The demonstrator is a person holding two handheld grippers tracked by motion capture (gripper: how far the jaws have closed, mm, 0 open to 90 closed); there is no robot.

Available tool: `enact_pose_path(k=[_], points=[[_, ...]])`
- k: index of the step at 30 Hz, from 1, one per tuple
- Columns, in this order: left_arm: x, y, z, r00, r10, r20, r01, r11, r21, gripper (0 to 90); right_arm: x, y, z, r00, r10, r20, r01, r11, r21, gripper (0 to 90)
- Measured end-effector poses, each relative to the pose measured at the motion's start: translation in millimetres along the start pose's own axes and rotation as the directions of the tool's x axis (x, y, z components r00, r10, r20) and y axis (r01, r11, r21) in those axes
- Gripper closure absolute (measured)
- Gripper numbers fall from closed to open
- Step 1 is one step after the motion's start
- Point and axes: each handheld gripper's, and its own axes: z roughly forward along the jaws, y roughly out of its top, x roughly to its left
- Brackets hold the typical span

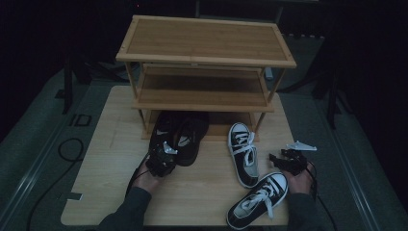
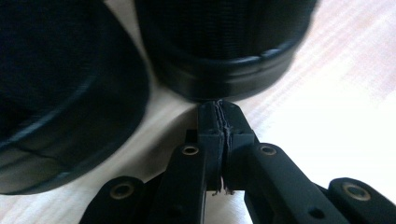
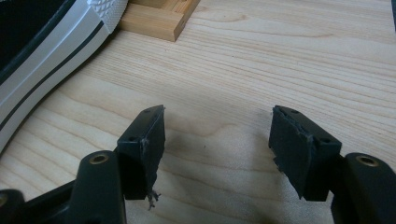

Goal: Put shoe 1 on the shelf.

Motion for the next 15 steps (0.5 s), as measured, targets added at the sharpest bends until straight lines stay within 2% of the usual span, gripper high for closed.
enact_pose_path(k=[5, 12, 15], points=[[-1.4, 1.4, 1.3, 1.0000, 0.000, -0.008, 0.000, 1.0000, -0.004, 87.7, 0.0, 0.0, 0.0, 1.0000, -0.001, 0.000, 0.001, 1.000, 0.000, 35.7], [-15.2, 2.8, 2.3, 0.9984, 0.053, 0.020, -0.053, 0.9986, -0.001, 88.5, 0.1, 0.0, 0.0, 1.0000, 0.000, 0.000, 0.000, 1.000, 0.000, 35.6], [-15.1, 6.5, 4.7, 0.9990, 0.042, 0.017, -0.042, 0.9991, -0.002, 88.4, 0.1, 0.0, 0.0, 1.0000, 0.000, 0.000, 0.000, 1.000, 0.000, 35.6]])
